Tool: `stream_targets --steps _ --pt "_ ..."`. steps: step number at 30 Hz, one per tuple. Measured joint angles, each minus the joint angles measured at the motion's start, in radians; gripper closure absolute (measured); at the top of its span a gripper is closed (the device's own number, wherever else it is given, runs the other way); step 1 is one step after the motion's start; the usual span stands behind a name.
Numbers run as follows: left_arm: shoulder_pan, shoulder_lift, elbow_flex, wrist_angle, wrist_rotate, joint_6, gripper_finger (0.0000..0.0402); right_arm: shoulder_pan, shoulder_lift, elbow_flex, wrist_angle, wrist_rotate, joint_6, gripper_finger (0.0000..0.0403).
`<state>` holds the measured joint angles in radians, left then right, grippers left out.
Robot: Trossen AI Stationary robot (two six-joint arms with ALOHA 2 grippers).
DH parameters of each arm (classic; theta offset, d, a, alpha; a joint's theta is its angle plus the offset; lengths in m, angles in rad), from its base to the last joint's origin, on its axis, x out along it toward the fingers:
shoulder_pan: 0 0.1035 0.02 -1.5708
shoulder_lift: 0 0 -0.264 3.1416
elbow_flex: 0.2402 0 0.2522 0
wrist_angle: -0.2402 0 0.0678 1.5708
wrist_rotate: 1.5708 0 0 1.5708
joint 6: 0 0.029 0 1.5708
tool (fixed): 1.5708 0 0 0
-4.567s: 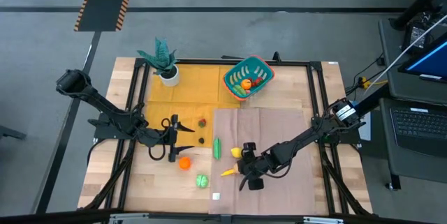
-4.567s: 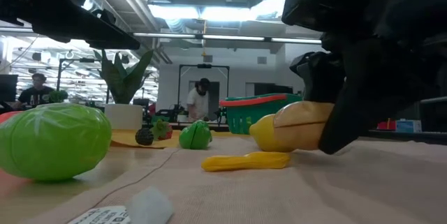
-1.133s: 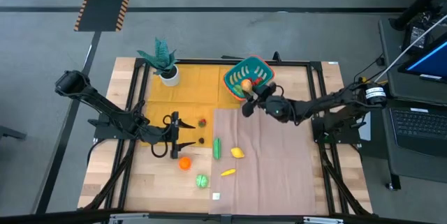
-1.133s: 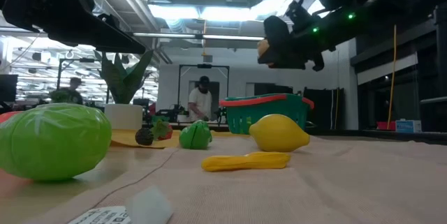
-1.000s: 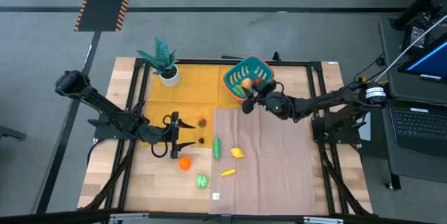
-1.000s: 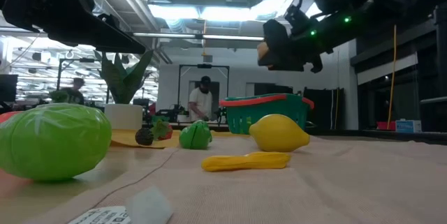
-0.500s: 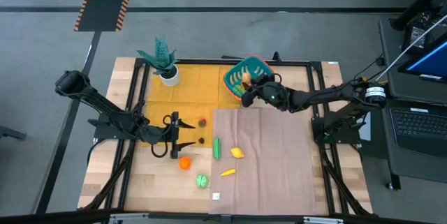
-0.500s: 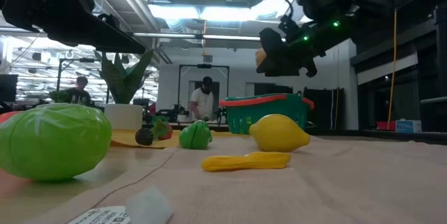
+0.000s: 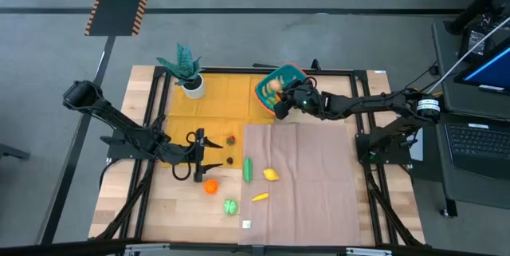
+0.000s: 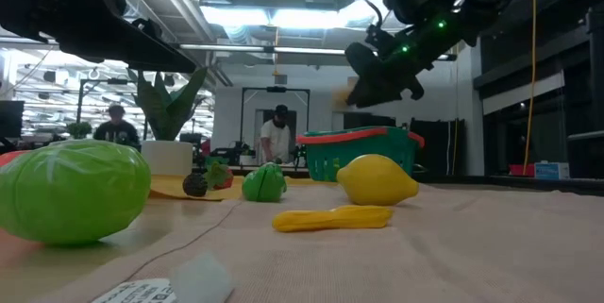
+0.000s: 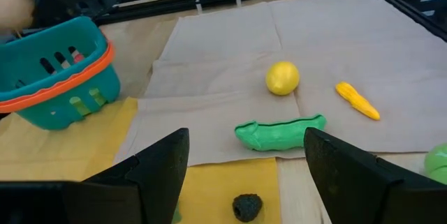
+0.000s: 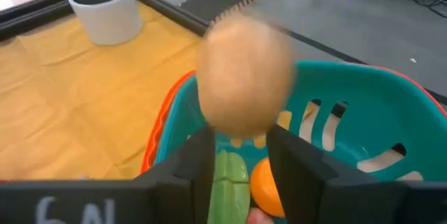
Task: Pick and placing Produce into tupperware
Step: Put the potato into the basket, then put the lemon into the basket
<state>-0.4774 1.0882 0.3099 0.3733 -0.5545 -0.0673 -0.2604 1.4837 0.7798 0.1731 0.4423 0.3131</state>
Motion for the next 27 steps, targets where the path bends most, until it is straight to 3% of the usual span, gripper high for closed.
stream_targets --steps 9,20,27 --pt "0.000 0.000 0.000 0.000 0.000 0.000 0.0127 0.000 0.000 0.000 -0.029 -0.026 -0.002 0.0313" --pt "0.000 0.000 0.000 0.000 -0.001 0.029 0.0127 0.050 -0.031 0.000 0.023 -0.022 -0.108 0.0321" --pt "-0.006 0.000 0.000 0.000 -0.001 0.027 0.0127 0.187 -0.063 -0.079 0.042 0.188 -0.102 0.0321"
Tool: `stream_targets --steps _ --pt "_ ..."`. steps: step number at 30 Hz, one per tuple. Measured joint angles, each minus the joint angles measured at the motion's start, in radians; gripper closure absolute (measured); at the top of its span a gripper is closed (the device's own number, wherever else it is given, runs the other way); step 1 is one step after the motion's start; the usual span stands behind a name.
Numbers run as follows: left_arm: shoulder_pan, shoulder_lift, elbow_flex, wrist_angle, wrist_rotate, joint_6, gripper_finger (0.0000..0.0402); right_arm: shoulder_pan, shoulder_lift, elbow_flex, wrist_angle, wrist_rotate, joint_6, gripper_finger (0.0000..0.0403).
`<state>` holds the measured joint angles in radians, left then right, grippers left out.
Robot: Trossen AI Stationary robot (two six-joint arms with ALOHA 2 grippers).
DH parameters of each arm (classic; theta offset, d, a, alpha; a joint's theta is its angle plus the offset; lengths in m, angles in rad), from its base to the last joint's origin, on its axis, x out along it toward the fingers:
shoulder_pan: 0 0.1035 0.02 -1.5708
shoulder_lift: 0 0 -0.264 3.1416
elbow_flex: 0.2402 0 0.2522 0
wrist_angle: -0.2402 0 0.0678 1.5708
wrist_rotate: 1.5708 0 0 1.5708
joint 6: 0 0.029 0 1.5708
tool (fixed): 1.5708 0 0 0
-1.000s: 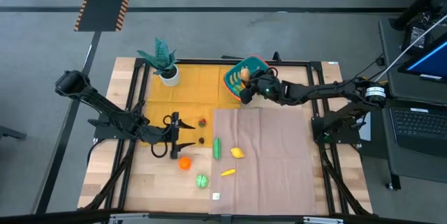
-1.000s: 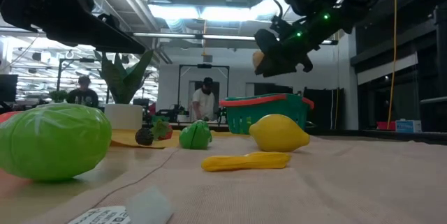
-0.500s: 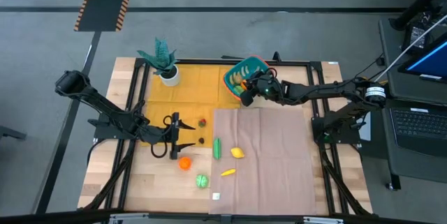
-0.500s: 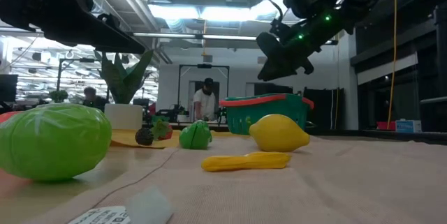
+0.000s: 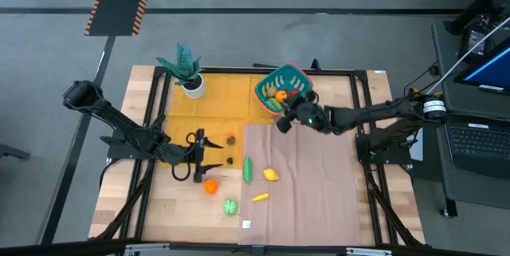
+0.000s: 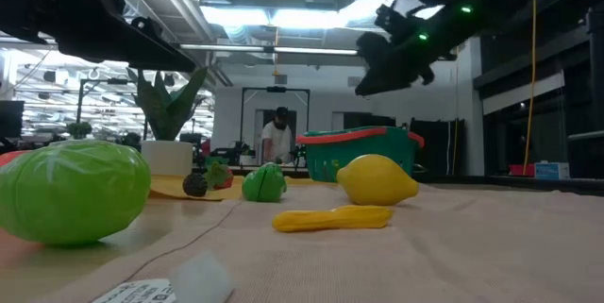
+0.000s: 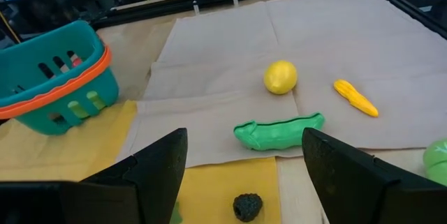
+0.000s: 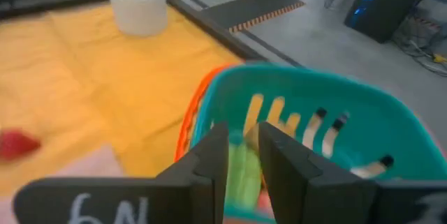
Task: Pick and placing Produce into tupperware
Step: Put the lemon into the basket
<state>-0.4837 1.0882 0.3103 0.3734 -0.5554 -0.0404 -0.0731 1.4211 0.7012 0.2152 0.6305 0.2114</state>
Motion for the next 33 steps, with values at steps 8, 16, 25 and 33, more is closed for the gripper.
stream_targets --steps 8,16,25,33 --pt "-0.010 0.000 0.000 0.000 0.000 -0.011 0.0127 0.191 -0.041 -0.178 0.295 0.042 0.019 0.0321" --pt "-0.017 0.000 0.000 0.001 0.000 -0.012 0.0127 0.361 -0.064 -0.252 0.355 0.040 -0.005 0.0321" --pt "-0.017 0.000 0.000 0.004 0.000 -0.013 0.0127 0.446 -0.064 -0.252 0.372 0.004 -0.003 0.0321" --pt "-0.016 0.000 0.000 0.005 0.000 -0.013 0.0127 0.447 -0.064 -0.252 0.372 -0.249 0.073 0.0321"
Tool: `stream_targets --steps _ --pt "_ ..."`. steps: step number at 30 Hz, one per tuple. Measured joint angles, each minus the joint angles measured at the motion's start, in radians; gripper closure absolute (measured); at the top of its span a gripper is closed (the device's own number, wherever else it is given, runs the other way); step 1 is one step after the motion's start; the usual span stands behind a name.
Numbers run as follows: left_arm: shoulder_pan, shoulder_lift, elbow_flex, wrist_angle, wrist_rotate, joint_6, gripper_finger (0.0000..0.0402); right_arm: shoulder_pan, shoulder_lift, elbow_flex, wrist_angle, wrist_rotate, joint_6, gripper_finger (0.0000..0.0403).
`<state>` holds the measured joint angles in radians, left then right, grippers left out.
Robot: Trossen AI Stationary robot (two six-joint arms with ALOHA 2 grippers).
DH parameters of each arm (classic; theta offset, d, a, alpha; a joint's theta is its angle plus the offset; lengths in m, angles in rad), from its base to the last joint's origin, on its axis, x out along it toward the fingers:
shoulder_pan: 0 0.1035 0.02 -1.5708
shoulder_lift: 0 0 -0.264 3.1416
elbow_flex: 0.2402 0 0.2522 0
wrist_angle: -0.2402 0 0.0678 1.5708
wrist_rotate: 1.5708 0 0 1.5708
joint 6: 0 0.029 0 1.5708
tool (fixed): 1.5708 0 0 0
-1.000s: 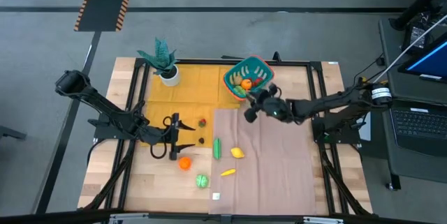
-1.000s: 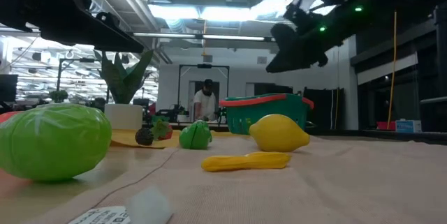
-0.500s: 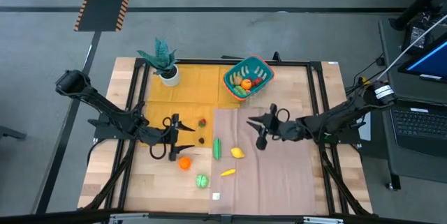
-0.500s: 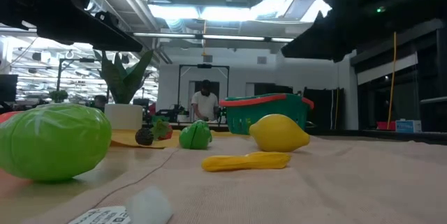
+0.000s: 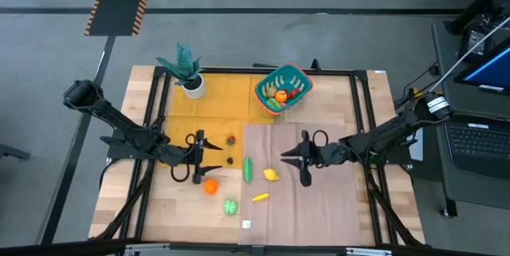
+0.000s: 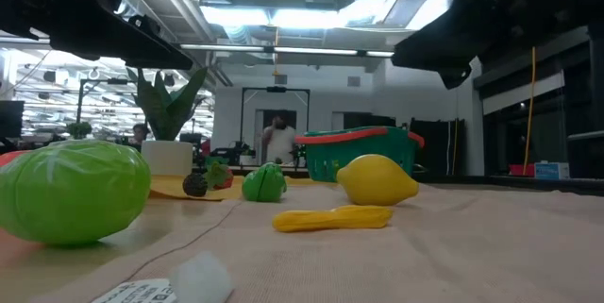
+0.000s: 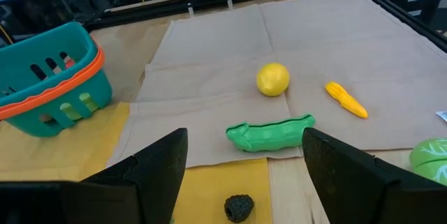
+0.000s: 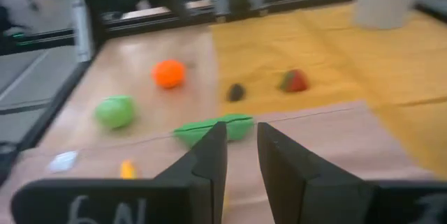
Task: Pick and placing Produce into tupperware
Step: Put the lemon into the basket
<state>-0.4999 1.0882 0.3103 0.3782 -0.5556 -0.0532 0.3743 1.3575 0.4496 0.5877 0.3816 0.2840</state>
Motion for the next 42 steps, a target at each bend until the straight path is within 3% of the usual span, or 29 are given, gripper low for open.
stream_targets --steps 12,16,24,28,36,42 --pt "0.000 0.000 0.000 0.000 0.000 0.001 0.0127 -0.026 0.000 0.000 -0.002 -0.017 0.000 0.0304" --pt "0.000 0.000 0.000 0.000 0.000 0.000 0.0127 -0.028 0.000 0.000 -0.002 -0.017 -0.006 0.0258" --pt "0.000 0.000 0.000 0.000 0.000 0.000 0.0127 -0.024 0.001 0.012 -0.011 -0.025 -0.073 0.0126" --pt "0.000 0.000 0.000 0.000 -0.001 0.000 0.0127 0.009 0.001 0.074 -0.106 -0.083 -0.206 0.0090" --pt "-0.001 -0.003 0.000 0.000 -0.001 -0.024 0.0127 0.070 0.036 0.265 -0.438 -0.072 -0.180 0.0083" --pt "-0.022 -0.003 0.000 -0.002 -0.001 -0.024 0.0127 0.113 0.162 0.435 -0.633 -0.061 -0.131 0.0082"
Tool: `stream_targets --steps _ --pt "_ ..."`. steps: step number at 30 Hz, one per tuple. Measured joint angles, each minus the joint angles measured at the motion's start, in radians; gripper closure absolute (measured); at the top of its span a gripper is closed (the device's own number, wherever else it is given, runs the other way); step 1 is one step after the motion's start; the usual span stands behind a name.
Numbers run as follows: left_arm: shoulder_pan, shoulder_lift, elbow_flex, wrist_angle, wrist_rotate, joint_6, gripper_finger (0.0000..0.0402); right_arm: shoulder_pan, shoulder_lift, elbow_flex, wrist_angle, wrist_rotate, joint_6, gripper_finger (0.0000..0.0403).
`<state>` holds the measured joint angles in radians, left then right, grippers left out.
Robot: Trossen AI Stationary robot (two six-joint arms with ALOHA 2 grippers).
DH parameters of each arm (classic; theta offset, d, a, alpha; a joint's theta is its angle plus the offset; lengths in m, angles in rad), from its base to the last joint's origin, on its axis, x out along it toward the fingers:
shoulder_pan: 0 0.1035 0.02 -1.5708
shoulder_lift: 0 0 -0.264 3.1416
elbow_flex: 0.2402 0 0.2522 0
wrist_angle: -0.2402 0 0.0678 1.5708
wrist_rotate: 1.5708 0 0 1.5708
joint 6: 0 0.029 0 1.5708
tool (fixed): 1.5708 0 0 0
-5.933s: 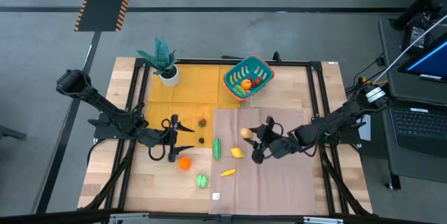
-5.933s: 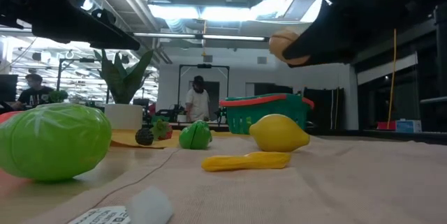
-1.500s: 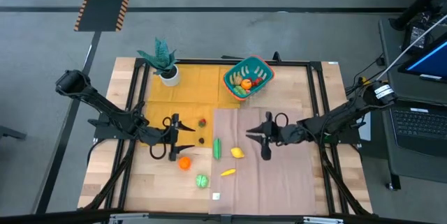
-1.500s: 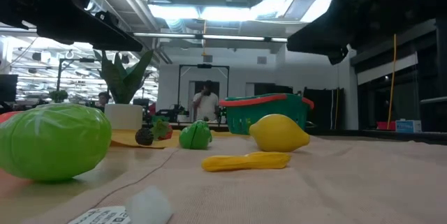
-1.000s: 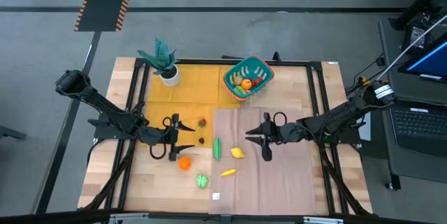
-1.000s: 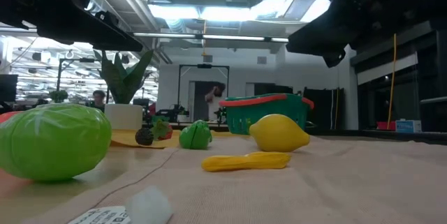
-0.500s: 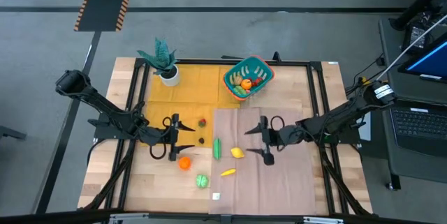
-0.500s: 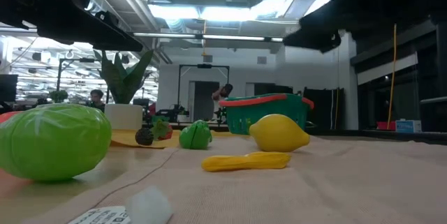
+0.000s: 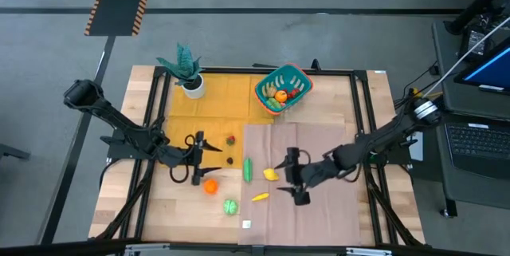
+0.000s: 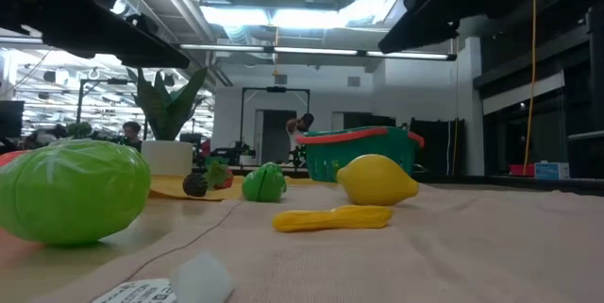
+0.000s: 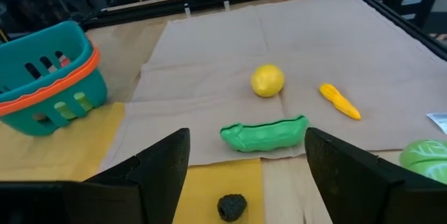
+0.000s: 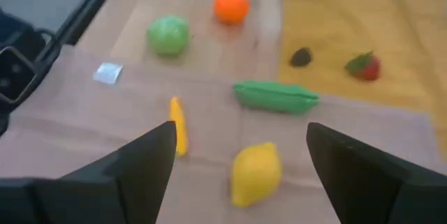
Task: Pick and placing Produce into tupperware
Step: Put the lemon into the basket
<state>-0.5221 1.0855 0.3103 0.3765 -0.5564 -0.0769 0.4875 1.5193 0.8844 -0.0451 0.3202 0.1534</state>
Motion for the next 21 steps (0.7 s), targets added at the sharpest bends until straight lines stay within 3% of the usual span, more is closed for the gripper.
stream_targets --steps 11,21 --pt "-0.076 0.000 0.000 -0.002 0.000 0.000 0.0127 0.003 0.270 0.312 -0.268 0.041 0.117 0.0082" --pt "-0.110 0.000 0.000 -0.002 0.000 0.000 0.0127 -0.001 0.310 0.337 -0.265 0.060 0.103 0.0082"
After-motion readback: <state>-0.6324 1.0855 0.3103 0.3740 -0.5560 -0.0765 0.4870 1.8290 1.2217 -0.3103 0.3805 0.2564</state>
